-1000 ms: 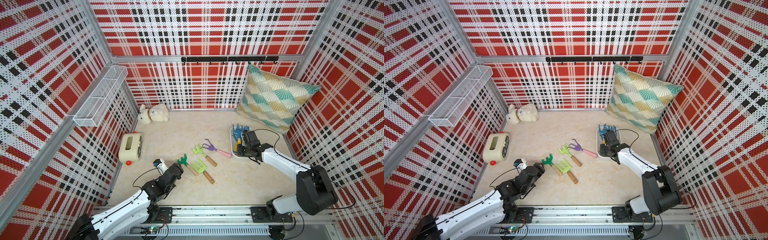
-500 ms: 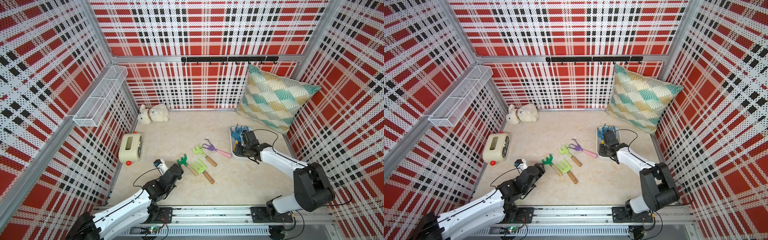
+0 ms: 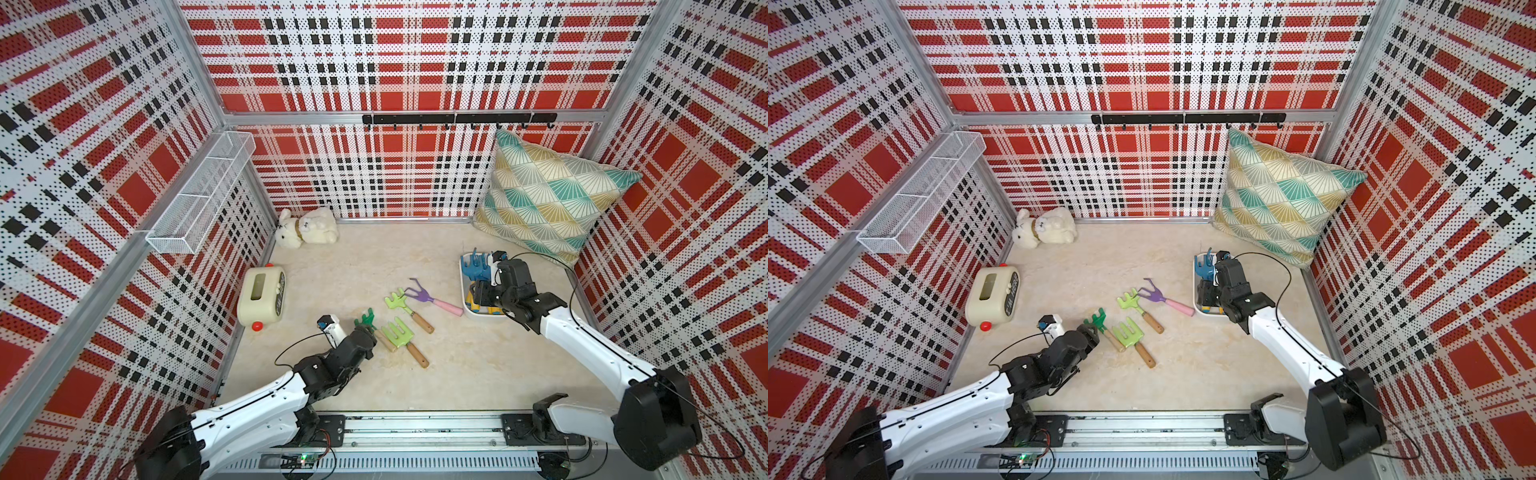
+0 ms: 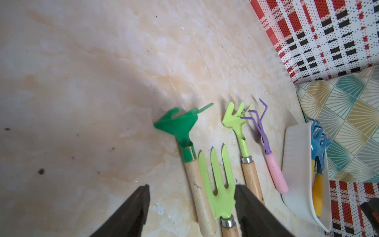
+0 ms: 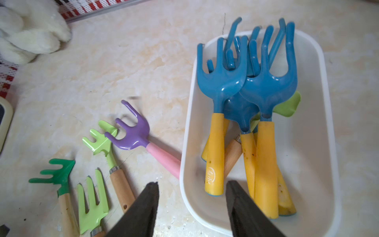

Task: Put the rake into the storage box
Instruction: Place the rake in the storage box, then pick up the rake at the center of the board.

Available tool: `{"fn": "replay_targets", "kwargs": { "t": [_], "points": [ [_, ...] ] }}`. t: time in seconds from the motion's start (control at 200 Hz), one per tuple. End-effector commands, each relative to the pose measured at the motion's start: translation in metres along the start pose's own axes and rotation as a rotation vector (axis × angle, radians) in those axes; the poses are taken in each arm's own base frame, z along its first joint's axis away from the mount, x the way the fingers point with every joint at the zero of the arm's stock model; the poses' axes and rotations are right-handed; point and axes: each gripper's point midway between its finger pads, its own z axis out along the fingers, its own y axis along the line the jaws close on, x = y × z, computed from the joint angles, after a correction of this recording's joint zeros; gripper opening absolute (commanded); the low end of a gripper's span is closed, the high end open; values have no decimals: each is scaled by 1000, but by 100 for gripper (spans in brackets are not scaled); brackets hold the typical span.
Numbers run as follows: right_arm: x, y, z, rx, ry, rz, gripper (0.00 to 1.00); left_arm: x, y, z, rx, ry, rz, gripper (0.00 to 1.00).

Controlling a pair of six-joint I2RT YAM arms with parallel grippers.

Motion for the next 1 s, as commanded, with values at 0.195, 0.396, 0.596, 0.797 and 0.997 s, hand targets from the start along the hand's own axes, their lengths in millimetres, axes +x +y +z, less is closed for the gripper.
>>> {"fn": "replay_targets", "kwargs": {
  "t": [0.195,0.396,0.596,0.797,0.997],
  "points": [
    [5,-10,-27,5,-73,-27,84,41,-51,-1,-1,50,-31,68],
    [9,-32,-35,101,-126,-6,93,73,-63,10,-124,100,13,64],
    [5,-51,-44,191,-184,26,91,102,-59,25,-265,164,76,60],
    [4,-60,-53,218,-235,55,88,131,-57,41,-340,231,131,56],
    [3,-61,-60,212,-259,65,86,144,-53,51,-440,230,204,45]
  ]
}}
